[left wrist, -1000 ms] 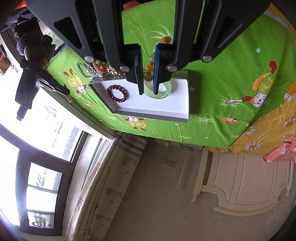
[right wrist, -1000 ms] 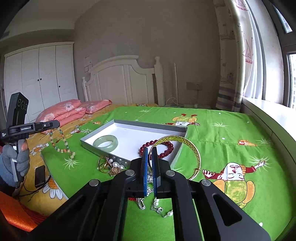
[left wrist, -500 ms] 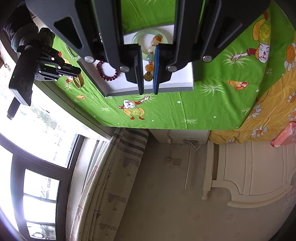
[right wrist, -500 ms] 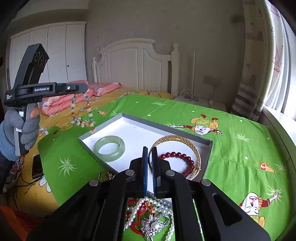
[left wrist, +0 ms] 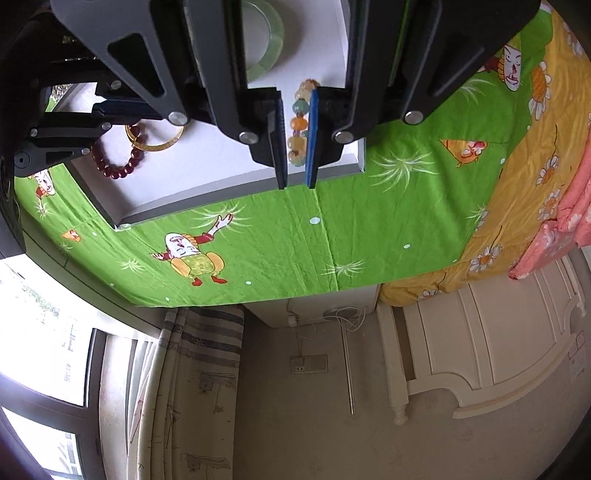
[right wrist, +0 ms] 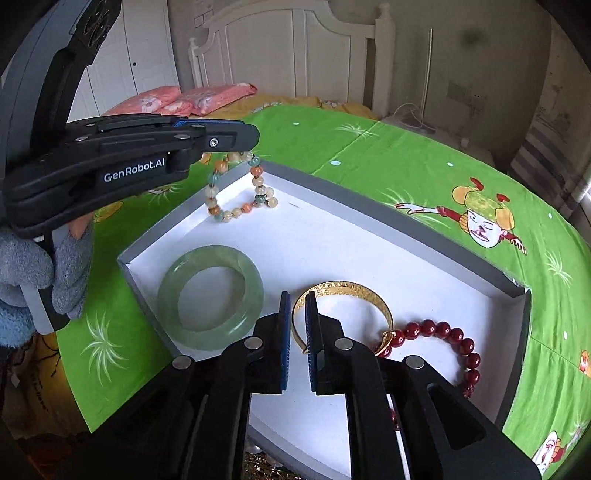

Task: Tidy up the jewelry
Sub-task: 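Carry the beaded bracelet into the box with left tool while right tool places the gold bangle there, then withdraw left tool from the box while right tool reaches the silver pearl brooch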

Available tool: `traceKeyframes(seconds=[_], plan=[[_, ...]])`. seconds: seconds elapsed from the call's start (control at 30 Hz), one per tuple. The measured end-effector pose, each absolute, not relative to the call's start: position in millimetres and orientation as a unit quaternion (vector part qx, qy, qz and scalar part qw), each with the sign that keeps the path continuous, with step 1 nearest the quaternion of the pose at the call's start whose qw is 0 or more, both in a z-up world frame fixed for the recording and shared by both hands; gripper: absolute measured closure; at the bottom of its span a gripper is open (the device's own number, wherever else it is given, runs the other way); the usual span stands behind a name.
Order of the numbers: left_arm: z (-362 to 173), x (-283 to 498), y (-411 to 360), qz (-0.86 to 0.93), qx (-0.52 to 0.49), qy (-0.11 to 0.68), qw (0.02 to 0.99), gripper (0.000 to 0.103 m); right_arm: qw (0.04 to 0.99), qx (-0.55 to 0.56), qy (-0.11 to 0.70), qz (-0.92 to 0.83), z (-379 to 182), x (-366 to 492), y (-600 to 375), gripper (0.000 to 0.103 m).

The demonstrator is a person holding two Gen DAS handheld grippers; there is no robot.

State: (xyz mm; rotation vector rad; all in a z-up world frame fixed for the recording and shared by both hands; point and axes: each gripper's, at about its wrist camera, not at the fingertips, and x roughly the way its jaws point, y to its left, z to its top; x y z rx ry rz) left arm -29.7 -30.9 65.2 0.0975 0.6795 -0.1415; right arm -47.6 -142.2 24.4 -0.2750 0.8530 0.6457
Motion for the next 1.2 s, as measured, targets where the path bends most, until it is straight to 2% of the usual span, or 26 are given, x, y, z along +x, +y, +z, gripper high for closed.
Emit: traceKeyframes(seconds=[0.03, 0.07, 0.1, 0.33, 0.4, 0.5, 0.63, 0.87, 0.93, 1.2], plan=[[59.8, -30.3, -31.3, -0.07, 0.044, 0.339, 0.937, 0.085, 0.853, -0.129, 0.404, 0.306, 23.7, -49.0, -143.0, 0.075], [56.4, -32.0, -30.5, -0.071, 0.039, 0.341, 0.937, 0.072, 0.855, -0.122, 0.399, 0.309, 24.8, -51.7, -145.9, 0.064], [55.0, -34.2, -29.6, -0.07, 0.036, 0.338, 0.938, 0.06, 0.857, -0.114, 0.393, 0.313, 26.7, -54.7, -150.3, 0.059], [64.3, -62.4, -15.3, -0.051, 0.014, 0.307, 0.95, 0.032, 0.886, -0.076, 0.343, 0.303, 54.2, -73.5, -197.0, 0.058], [68.6, -80.2, -13.2, -0.042, 0.015, 0.291, 0.956, 0.018, 0.896, -0.057, 0.327, 0.294, 62.0, -82.3, -216.3, 0.055], [71.7, -114.2, -15.1, -0.032, 0.011, 0.259, 0.965, 0.005, 0.91, -0.025, 0.306, 0.278, 68.6, -97.1, -247.6, 0.043], [61.0, -148.5, -29.1, -0.026, 0.025, 0.245, 0.969, 0.003, 0.92, 0.0, 0.297, 0.257, 61.3, -117.4, -279.5, 0.041], [24.8, -163.6, -44.8, -0.029, 0.029, 0.278, 0.96, 0.002, 0.925, 0.017, 0.315, 0.214, 30.9, -143.4, -318.9, 0.028], [19.0, -157.4, -44.5, -0.034, 0.028, 0.302, 0.952, 0.003, 0.926, 0.016, 0.322, 0.197, 21.5, -146.1, -328.3, 0.027], [13.2, -155.3, -40.5, -0.042, 0.006, 0.307, 0.951, 0.003, 0.912, 0.103, 0.335, 0.212, -1.1, -141.0, -361.5, 0.027]])
